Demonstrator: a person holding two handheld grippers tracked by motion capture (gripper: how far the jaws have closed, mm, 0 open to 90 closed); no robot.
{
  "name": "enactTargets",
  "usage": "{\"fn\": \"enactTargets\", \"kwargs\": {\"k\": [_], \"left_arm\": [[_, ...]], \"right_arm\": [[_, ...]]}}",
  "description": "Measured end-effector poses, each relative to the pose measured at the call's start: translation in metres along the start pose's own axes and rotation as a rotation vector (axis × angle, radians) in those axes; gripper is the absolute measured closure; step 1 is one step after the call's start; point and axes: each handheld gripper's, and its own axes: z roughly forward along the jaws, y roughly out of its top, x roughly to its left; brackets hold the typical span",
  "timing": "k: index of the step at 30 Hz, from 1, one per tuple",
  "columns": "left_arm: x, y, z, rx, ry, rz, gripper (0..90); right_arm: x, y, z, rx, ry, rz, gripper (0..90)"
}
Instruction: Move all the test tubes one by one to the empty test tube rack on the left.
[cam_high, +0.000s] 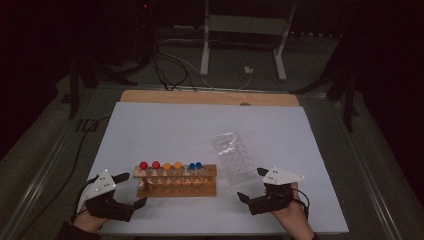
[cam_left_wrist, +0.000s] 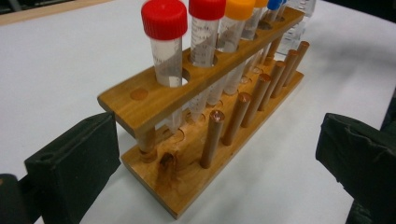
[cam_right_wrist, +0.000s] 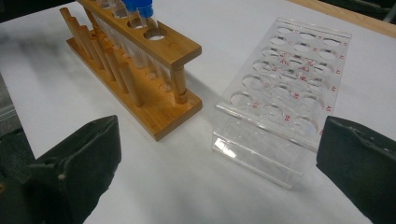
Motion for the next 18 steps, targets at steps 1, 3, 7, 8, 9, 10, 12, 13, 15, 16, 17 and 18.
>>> {"fn": "enactTargets", "kwargs": {"k": [1, 3, 7, 8, 9, 10, 12, 13, 15, 16, 17, 18], "left_arm": [[0.001, -0.002, 0.0, -0.006, -0.001, -0.003, 0.6], [0.002, -0.006, 0.001, -0.014, 0.001, -0.01, 0.6], [0.003, -0.013, 0.009, 0.013, 0.023, 0.004, 0.6], [0.003, -0.013, 0.01, 0.017, 0.03, 0.011, 0.6], [0.003, -0.013, 0.011, 0.021, 0.03, 0.009, 0.6], [0.003, -0.014, 0.012, 0.026, 0.033, 0.012, 0.6], [0.002, -0.015, 0.014, 0.037, 0.046, 0.026, 0.6], [0.002, -0.015, 0.014, 0.037, 0.046, 0.024, 0.6], [0.003, -0.015, 0.013, 0.032, 0.048, 0.015, 0.6], [0.003, -0.015, 0.013, 0.03, 0.05, 0.011, 0.6], [0.003, -0.015, 0.012, 0.028, 0.049, 0.01, 0.6], [0.003, -0.015, 0.012, 0.026, 0.047, 0.008, 0.6]], "right_arm": [[0.0, 0.0, 0.0, 0.001, 0.0, 0.001, 0.0], [0.0, 0.0, 0.001, 0.002, -0.005, -0.003, 0.0], [-0.001, -0.001, 0.001, -0.001, -0.006, -0.006, 0.0], [-0.001, -0.001, 0.001, -0.003, -0.006, -0.005, 0.0], [-0.002, -0.001, 0.001, -0.003, -0.007, -0.007, 0.0], [-0.002, -0.001, 0.001, -0.004, -0.009, -0.005, 0.0], [-0.003, -0.001, 0.001, -0.006, -0.008, -0.004, 0.0], [-0.003, -0.001, 0.002, -0.006, -0.008, -0.004, 0.0], [-0.003, -0.002, 0.002, -0.005, -0.007, -0.004, 0.0], [-0.003, -0.002, 0.002, -0.003, -0.006, -0.005, 0.0], [-0.003, -0.002, 0.003, -0.002, -0.007, -0.006, 0.0], [-0.002, -0.002, 0.003, -0.002, -0.005, -0.007, 0.0]]}}
